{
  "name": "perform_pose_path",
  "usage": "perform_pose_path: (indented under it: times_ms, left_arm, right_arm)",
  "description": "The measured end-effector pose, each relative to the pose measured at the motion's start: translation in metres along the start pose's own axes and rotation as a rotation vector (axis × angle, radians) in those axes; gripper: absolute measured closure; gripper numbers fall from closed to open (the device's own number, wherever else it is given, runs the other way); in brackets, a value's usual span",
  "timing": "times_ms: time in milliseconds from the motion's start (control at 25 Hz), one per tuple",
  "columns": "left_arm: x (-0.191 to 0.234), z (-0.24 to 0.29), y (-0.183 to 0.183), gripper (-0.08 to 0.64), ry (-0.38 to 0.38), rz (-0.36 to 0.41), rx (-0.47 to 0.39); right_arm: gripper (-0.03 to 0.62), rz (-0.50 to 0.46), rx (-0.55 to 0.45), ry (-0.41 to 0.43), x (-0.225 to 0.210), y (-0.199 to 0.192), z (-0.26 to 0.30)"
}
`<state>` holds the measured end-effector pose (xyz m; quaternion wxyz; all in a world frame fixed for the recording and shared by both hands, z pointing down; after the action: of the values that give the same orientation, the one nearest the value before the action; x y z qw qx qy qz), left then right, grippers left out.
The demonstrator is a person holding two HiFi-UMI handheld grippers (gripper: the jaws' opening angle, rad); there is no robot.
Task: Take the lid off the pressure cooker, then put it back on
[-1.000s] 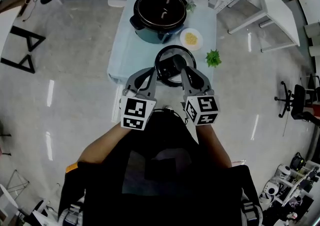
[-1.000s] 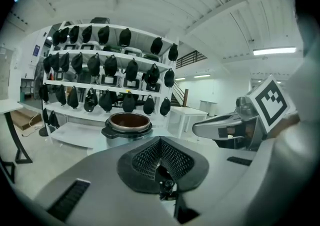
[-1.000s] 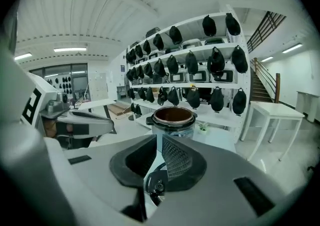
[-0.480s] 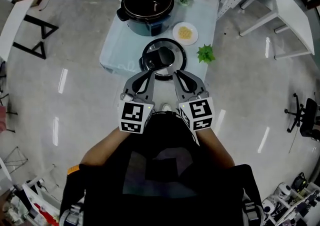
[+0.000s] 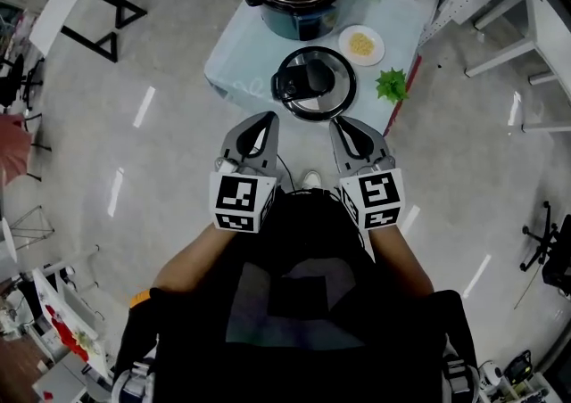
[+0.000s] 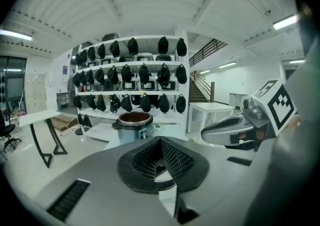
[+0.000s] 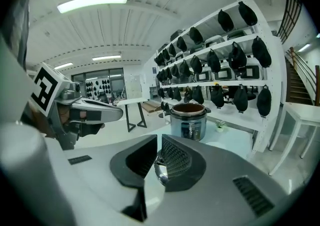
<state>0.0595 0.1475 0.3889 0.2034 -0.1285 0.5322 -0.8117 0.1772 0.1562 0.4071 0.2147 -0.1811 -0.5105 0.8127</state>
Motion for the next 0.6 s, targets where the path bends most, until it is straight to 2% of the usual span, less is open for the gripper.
perform_pose_path:
  times_ms: [160, 600]
  left_arm:
    - [-0.003, -0.013, -0.014, 0.552, 0.028, -0.031, 0.010]
    - [-0.011, -0.027, -0.038, 0.552, 0.044, -0.042, 0.018]
  right_arm:
    - [0.549, -0.014, 0.006, 0.030, 0.011, -0.003, -0.001]
    - [0.549, -0.051, 0.047, 0.092, 0.042, -0.022, -0.001]
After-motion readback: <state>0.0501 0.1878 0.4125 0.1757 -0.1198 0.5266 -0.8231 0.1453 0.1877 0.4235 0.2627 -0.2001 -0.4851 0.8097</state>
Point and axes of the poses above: the fingertips, and each gripper's own axes: z forward along the fingers, x to its left, y out of its top, the point moved 1 cm from there along -z, backward along the fingers
